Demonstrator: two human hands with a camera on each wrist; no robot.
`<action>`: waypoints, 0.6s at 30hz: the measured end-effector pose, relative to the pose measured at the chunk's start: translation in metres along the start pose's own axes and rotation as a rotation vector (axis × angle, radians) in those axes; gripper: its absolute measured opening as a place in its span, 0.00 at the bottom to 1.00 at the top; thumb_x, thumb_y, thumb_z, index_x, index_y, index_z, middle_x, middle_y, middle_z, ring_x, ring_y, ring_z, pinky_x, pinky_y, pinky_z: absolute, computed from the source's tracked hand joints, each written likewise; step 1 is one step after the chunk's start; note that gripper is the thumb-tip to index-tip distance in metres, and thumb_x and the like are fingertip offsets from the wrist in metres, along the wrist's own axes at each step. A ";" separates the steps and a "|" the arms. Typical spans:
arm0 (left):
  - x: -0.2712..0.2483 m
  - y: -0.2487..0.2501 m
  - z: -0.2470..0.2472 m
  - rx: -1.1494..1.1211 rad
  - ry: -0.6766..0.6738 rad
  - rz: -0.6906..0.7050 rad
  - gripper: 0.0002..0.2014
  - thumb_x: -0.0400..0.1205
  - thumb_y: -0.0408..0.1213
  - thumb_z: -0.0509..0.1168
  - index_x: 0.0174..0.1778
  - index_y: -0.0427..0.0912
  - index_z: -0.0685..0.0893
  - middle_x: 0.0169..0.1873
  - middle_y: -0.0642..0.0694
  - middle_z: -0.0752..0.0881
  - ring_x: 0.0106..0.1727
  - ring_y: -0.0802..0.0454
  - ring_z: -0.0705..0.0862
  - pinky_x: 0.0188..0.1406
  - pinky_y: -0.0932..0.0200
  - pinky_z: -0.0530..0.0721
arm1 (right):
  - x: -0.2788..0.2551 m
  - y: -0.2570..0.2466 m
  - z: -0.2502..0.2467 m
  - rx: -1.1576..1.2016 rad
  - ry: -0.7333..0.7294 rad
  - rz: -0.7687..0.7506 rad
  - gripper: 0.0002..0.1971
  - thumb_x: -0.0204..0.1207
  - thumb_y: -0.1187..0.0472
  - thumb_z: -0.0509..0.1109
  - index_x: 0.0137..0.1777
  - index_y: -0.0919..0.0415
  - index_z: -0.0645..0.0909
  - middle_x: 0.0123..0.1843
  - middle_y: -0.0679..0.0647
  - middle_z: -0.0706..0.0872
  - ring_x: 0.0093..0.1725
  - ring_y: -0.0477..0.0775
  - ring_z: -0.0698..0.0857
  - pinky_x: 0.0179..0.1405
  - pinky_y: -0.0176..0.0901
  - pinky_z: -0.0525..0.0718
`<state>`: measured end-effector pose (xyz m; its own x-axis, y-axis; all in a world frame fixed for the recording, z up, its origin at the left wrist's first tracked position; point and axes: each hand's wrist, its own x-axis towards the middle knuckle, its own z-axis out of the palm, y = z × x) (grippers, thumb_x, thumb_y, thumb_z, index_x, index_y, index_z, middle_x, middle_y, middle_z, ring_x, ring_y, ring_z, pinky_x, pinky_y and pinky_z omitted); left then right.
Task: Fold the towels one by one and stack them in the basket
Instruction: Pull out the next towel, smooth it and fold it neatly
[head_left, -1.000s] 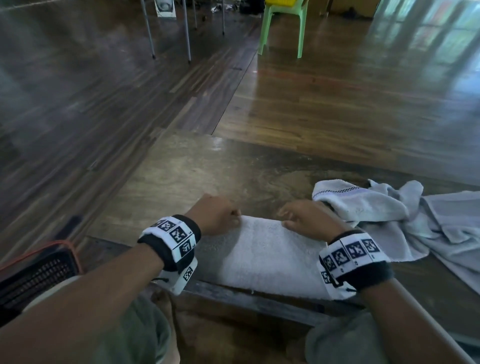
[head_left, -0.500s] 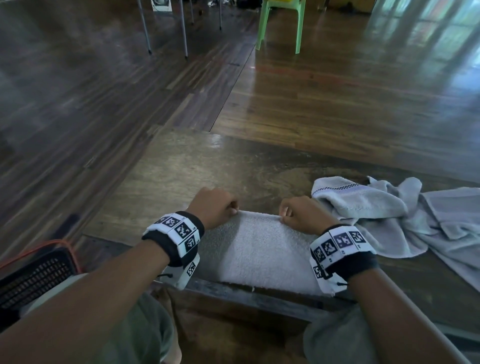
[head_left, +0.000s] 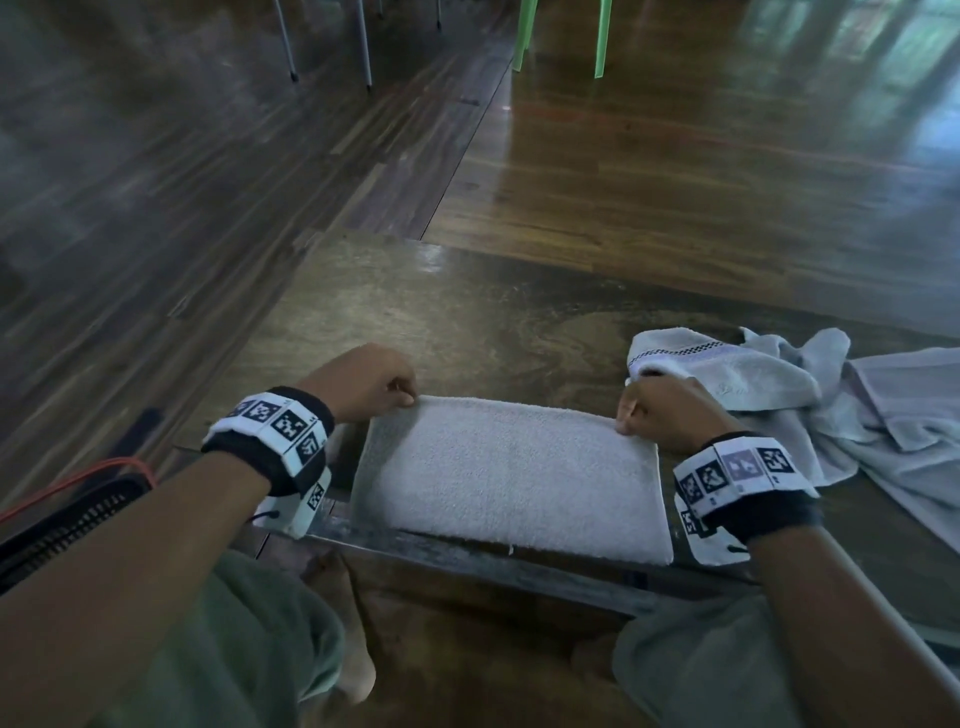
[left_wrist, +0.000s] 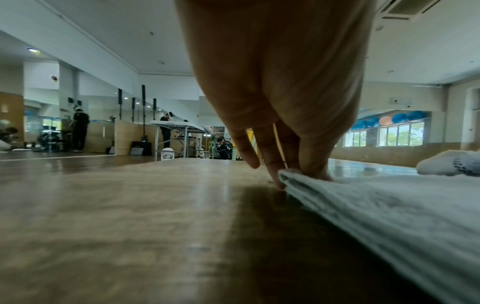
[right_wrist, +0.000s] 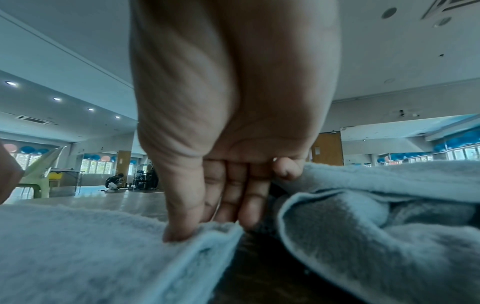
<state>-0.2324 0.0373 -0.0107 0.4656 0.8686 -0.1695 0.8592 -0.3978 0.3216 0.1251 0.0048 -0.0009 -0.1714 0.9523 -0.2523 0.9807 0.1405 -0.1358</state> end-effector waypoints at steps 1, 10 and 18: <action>-0.001 -0.004 0.000 -0.031 0.003 -0.005 0.03 0.77 0.37 0.71 0.43 0.43 0.88 0.37 0.56 0.83 0.41 0.58 0.81 0.43 0.63 0.76 | -0.003 0.002 0.000 0.005 -0.002 -0.009 0.04 0.73 0.52 0.72 0.37 0.46 0.84 0.45 0.41 0.83 0.51 0.44 0.81 0.57 0.48 0.77; 0.001 -0.013 0.007 -0.038 0.005 -0.039 0.08 0.81 0.37 0.65 0.37 0.52 0.77 0.36 0.56 0.81 0.40 0.55 0.80 0.39 0.61 0.74 | -0.006 0.013 0.003 0.073 0.011 -0.035 0.04 0.76 0.54 0.70 0.40 0.46 0.79 0.49 0.43 0.81 0.52 0.45 0.80 0.62 0.48 0.73; 0.001 -0.009 0.012 -0.032 0.036 -0.079 0.06 0.83 0.37 0.61 0.40 0.51 0.76 0.39 0.54 0.81 0.41 0.56 0.79 0.39 0.60 0.74 | 0.000 0.017 0.008 0.077 0.028 0.018 0.02 0.77 0.57 0.68 0.45 0.49 0.82 0.57 0.46 0.83 0.60 0.50 0.80 0.65 0.50 0.74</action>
<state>-0.2369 0.0375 -0.0252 0.3883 0.9072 -0.1616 0.8854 -0.3188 0.3382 0.1405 0.0052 -0.0110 -0.1500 0.9620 -0.2283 0.9733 0.1030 -0.2052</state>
